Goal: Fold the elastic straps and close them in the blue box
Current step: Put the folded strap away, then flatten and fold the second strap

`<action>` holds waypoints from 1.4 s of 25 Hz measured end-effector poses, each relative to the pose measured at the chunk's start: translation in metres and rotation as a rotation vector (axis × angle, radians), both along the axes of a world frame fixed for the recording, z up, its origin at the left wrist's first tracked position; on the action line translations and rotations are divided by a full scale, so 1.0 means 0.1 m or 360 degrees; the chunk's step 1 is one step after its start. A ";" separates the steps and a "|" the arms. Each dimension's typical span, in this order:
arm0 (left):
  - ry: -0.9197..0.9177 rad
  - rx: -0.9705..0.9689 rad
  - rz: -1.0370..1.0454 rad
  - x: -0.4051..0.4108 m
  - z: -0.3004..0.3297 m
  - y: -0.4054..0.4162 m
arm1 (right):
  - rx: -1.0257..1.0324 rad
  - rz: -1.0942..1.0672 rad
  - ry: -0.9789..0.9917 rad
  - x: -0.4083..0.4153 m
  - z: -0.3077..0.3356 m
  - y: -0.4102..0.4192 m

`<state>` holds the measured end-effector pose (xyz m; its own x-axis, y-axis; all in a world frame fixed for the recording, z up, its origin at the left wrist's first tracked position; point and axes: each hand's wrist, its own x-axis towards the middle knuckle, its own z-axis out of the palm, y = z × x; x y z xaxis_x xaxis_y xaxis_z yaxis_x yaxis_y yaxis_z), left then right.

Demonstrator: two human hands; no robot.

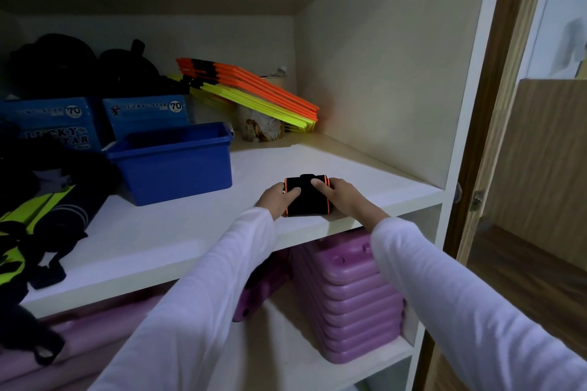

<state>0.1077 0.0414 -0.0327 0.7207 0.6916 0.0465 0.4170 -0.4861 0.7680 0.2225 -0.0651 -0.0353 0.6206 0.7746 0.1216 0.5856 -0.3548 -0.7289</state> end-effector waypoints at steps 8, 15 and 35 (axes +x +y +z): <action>0.0053 -0.0184 0.0031 0.24 -0.21 0.28 | -0.0070 0.0132 0.0129 0.05 0.03 -0.02; -0.0384 -0.0514 0.0143 0.03 -0.06 0.00 | 0.0260 0.0135 0.0396 0.08 -0.10 0.04; -0.1170 0.0179 0.0426 -0.94 1.10 1.18 | 0.0814 0.0703 0.0716 -0.72 1.09 1.61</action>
